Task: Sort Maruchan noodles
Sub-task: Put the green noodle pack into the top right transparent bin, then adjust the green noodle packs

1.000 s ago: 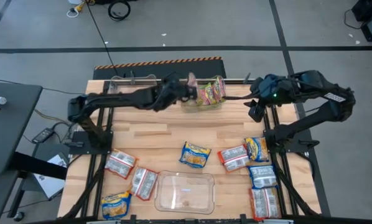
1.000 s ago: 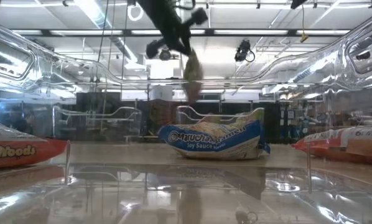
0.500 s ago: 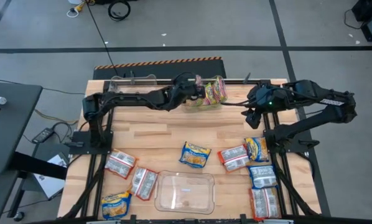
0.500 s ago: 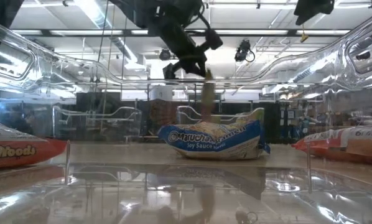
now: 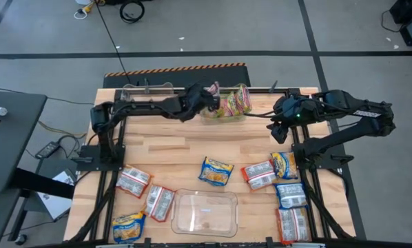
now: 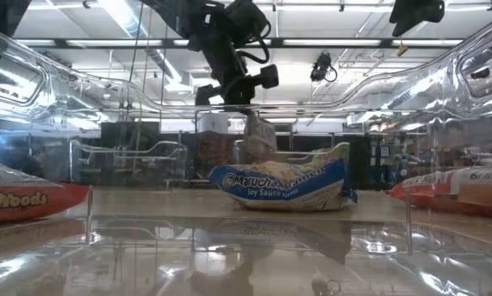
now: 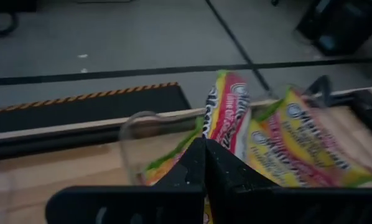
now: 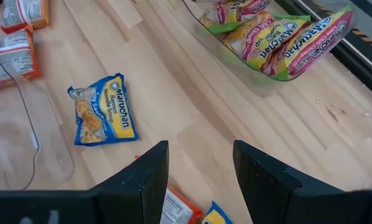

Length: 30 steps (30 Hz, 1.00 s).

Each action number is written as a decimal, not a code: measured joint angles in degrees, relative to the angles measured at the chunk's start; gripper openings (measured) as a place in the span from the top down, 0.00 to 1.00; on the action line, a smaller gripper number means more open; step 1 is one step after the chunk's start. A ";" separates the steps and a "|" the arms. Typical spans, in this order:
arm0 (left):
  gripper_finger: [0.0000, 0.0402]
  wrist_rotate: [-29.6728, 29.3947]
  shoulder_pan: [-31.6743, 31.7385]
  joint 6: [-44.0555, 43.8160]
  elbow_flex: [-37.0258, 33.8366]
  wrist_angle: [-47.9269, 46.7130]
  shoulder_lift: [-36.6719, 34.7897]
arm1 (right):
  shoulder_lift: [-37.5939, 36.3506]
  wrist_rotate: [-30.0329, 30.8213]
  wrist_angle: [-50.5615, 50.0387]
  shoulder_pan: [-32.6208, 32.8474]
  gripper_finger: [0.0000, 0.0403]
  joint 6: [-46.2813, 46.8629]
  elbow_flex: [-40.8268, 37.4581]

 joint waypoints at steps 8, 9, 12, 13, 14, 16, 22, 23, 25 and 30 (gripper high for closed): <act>0.99 -8.04 -3.35 -10.74 0.09 -13.96 -1.91 | 0.02 -0.22 -0.02 0.00 0.54 0.03 0.00; 0.99 -8.58 -3.68 -12.45 0.09 -15.80 -2.03 | 0.01 -0.22 -0.01 0.00 0.54 0.01 0.00; 0.99 -7.14 -3.87 -17.48 0.02 -20.37 -1.94 | 0.02 -0.24 -0.02 0.00 0.54 -0.44 0.00; 0.99 -6.04 -3.84 -18.47 0.01 -20.24 -1.60 | 0.02 -0.22 -0.02 -0.02 0.54 -0.63 0.00; 0.99 -4.77 -3.79 -19.13 0.06 -19.60 -1.25 | 0.02 -0.22 0.00 -0.04 0.54 -0.89 0.00; 0.98 -2.95 -3.84 -18.68 0.04 -18.36 -0.30 | 0.02 -0.22 0.04 -0.11 0.54 -1.30 0.00; 0.90 1.91 -2.70 -12.61 0.02 -12.59 0.55 | 0.04 -0.03 0.42 -0.11 0.54 -2.13 -0.02; 0.88 3.41 -2.16 -11.33 0.02 -12.56 0.55 | 0.02 -0.05 0.42 -0.11 0.54 -2.11 -0.02; 0.83 7.38 -0.99 -8.77 0.02 -13.20 0.27 | -0.05 -0.22 0.39 -0.11 0.54 -1.63 -0.02; 0.68 17.30 1.67 -6.28 1.42 -12.19 -3.65 | -0.39 -0.16 -0.04 -0.12 0.54 1.32 -0.02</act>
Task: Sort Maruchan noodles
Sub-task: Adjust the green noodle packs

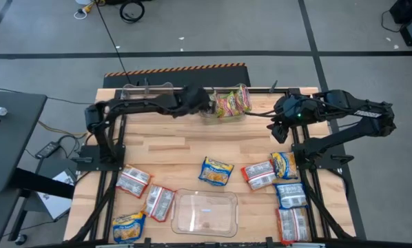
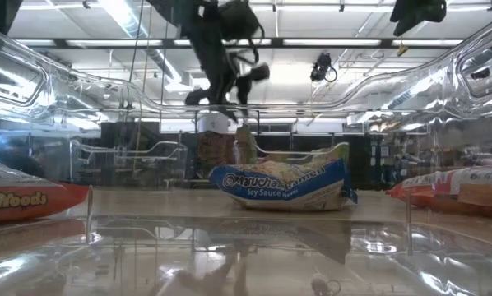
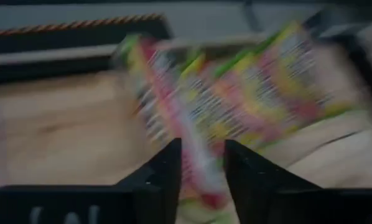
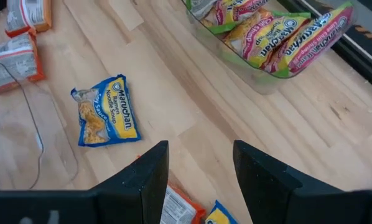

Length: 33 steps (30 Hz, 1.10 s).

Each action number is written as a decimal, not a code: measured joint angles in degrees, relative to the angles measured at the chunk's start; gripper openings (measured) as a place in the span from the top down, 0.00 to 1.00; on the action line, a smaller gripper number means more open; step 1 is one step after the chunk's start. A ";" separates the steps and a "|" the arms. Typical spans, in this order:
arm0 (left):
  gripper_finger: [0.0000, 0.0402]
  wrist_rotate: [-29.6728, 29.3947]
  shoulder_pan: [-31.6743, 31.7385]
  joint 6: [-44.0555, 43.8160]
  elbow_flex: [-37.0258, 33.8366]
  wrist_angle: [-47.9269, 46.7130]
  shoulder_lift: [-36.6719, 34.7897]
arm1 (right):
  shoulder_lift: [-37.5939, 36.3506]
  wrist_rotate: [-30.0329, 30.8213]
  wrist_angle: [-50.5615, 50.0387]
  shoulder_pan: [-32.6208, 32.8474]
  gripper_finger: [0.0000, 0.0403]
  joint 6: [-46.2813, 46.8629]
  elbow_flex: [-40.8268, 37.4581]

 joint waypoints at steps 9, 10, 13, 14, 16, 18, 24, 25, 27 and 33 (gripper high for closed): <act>0.63 -3.37 -2.01 8.21 10.41 8.76 5.53 | 1.30 1.22 -0.04 -2.51 0.54 0.62 0.00; 0.63 -3.11 -2.32 8.39 11.73 8.84 7.41 | 1.43 1.17 -0.04 -2.98 0.54 0.28 0.00; 0.64 -3.64 -3.30 8.56 16.43 6.57 12.13 | 1.99 -0.05 -0.18 -4.04 0.54 -0.26 0.00; 0.64 -4.42 -3.57 8.56 17.99 5.28 13.50 | 2.12 -0.30 -0.28 -4.30 0.54 -0.32 -0.02; 0.64 -6.90 -3.90 8.56 20.90 2.01 16.33 | 2.24 -0.53 -0.26 -4.57 0.54 -0.66 -0.02; 0.64 -8.23 -3.99 8.60 23.09 0.26 19.05 | 2.35 -0.71 -0.26 -4.69 0.54 -1.41 -0.02; 0.64 -12.51 -3.88 8.73 27.54 -1.53 23.52 | 2.38 -1.66 -0.24 -4.71 0.54 -1.94 -0.02; 0.64 -12.88 -3.86 8.61 27.54 -2.42 24.13 | 2.38 -1.69 -0.24 -4.70 0.54 -1.91 -0.02; 0.64 -13.43 -3.86 7.87 27.48 -2.36 25.44 | 2.38 -1.73 -0.22 -4.69 0.54 -1.74 -0.02; 0.64 -13.73 -3.56 5.53 27.49 -3.44 28.04 | 2.38 -2.08 -0.20 -4.69 0.54 -1.73 -0.02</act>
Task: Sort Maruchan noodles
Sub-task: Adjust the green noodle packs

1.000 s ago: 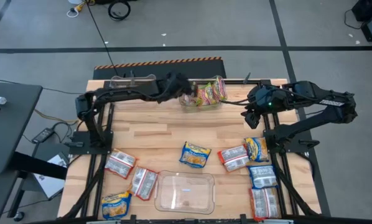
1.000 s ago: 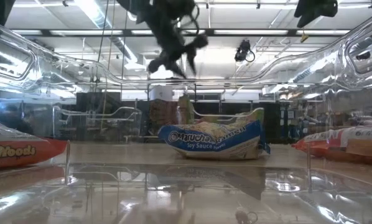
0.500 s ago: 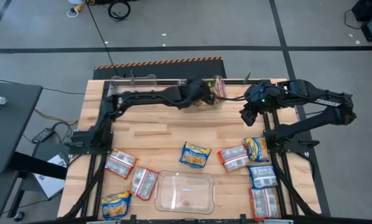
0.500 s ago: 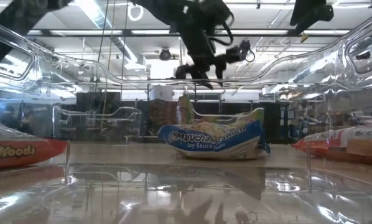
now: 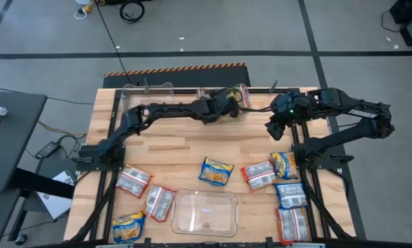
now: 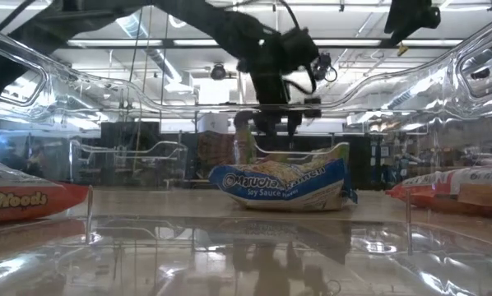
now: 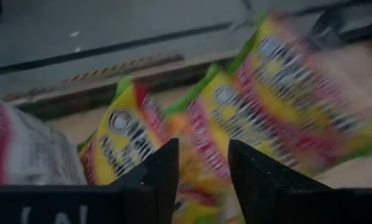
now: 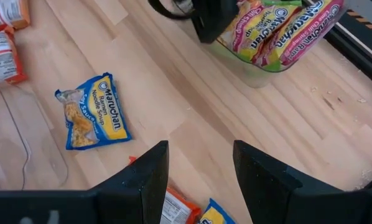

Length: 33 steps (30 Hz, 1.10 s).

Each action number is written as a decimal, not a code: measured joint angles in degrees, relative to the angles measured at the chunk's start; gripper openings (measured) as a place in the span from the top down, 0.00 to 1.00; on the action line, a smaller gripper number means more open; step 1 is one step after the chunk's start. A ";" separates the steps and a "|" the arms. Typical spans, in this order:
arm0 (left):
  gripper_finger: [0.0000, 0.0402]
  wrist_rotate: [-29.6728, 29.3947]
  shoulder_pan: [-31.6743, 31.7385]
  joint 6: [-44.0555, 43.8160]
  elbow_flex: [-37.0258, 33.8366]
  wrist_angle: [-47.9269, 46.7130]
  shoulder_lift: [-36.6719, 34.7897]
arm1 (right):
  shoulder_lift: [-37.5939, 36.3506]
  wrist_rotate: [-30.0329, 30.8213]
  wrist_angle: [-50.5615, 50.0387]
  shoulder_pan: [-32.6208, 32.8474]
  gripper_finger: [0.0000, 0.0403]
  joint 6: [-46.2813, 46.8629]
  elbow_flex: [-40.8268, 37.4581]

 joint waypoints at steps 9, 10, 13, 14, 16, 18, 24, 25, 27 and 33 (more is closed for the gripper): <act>0.64 3.31 2.29 -3.05 -0.01 -3.73 2.17 | -0.02 -0.17 0.24 0.00 0.54 0.41 0.00; 0.65 3.96 2.45 -3.14 -0.01 -4.00 2.27 | 0.00 -0.17 0.24 0.00 0.54 0.39 0.00; 0.70 4.63 2.77 -4.15 0.08 -6.04 2.50 | 0.00 -0.17 0.28 0.00 0.54 0.38 0.00; 0.73 5.20 2.91 -4.47 0.09 -6.53 2.50 | 0.00 -0.17 0.45 0.00 0.54 0.37 0.00; 0.82 5.68 2.91 -4.58 0.12 -6.93 2.50 | 0.00 -0.15 1.25 0.00 0.54 0.27 0.00; 0.93 5.93 2.91 -4.56 0.11 -6.83 2.32 | 0.00 -0.06 2.22 0.00 0.54 -0.09 0.00; 0.98 10.75 3.29 -4.73 2.42 -6.76 0.95 | -0.01 0.34 4.96 -0.02 0.54 -1.35 0.01; 0.99 11.43 3.32 -4.61 3.09 -7.34 0.30 | 0.00 0.35 5.38 -0.03 0.54 -1.64 0.02; 0.99 11.35 3.52 -4.16 3.58 -9.03 -1.50 | 0.15 0.79 6.03 -0.04 0.54 -2.55 0.02; 0.98 9.61 2.81 -4.96 2.68 -17.58 -4.89 | 3.59 5.03 7.03 -0.83 0.54 -5.32 0.04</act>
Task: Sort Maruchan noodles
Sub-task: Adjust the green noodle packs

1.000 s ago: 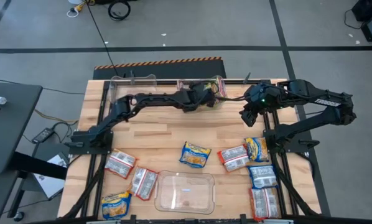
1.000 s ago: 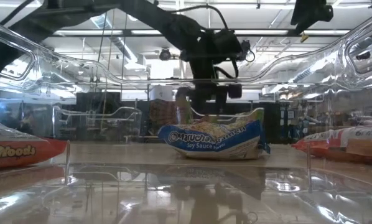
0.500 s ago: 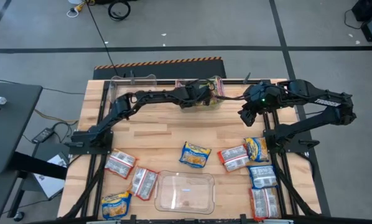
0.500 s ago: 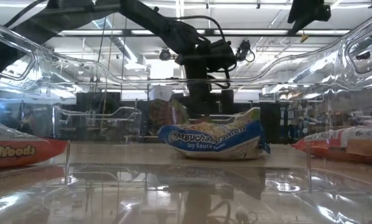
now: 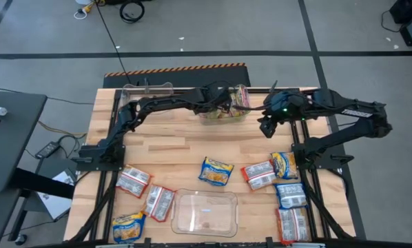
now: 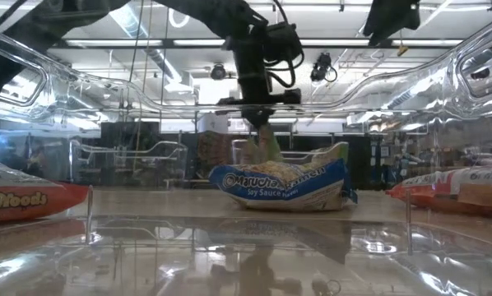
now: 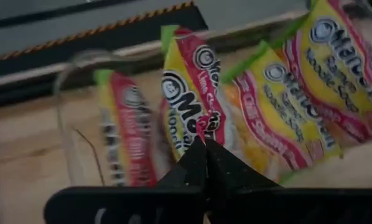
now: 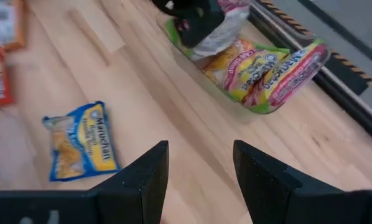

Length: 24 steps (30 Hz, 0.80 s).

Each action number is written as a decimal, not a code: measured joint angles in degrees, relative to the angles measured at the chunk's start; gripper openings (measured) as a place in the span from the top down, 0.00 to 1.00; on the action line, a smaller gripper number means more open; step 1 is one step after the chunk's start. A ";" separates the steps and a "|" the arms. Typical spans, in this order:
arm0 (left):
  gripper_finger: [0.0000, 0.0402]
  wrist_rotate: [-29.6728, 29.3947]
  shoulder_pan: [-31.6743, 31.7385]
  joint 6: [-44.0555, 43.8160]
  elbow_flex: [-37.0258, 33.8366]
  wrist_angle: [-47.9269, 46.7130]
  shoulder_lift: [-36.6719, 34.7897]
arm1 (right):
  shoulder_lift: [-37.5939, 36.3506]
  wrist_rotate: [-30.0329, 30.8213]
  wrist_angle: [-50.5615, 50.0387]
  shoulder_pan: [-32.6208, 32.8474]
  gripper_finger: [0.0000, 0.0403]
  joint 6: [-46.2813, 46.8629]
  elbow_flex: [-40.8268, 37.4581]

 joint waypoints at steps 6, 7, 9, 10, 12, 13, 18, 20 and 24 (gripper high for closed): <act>0.84 7.51 -0.23 2.61 -0.09 -3.40 0.29 | 5.13 0.19 2.59 -2.52 0.54 -1.99 -0.04; 0.81 7.71 -0.25 3.32 -0.09 -4.86 0.35 | 5.68 0.19 2.67 -3.04 0.54 -2.00 -0.04; 0.75 8.07 -0.28 4.84 -0.10 -6.89 0.03 | 6.43 0.19 2.65 -4.20 0.54 -2.02 -0.04; 0.72 8.61 -0.06 5.24 -0.20 -7.35 -0.59 | 6.59 0.18 2.62 -4.77 0.54 -2.15 -0.04; 0.66 8.17 0.20 5.37 -0.21 -3.51 -2.59 | 6.57 0.14 2.43 -6.01 0.54 -2.51 -0.04; 0.64 7.43 0.21 6.30 -0.13 1.04 -3.58 | 6.33 -0.03 2.30 -6.70 0.54 -2.71 -0.05; 0.59 6.84 -0.73 14.78 0.13 23.08 -3.03 | 3.74 -2.32 0.56 -10.37 0.54 -1.97 -0.09; 0.60 7.20 -1.05 13.52 -0.01 25.29 -0.86 | 2.55 -4.43 -0.63 -11.92 0.54 -0.95 -0.09; 0.61 6.89 -1.07 13.08 -0.20 30.08 3.56 | 0.51 -7.26 -4.37 -13.58 0.54 2.30 -0.09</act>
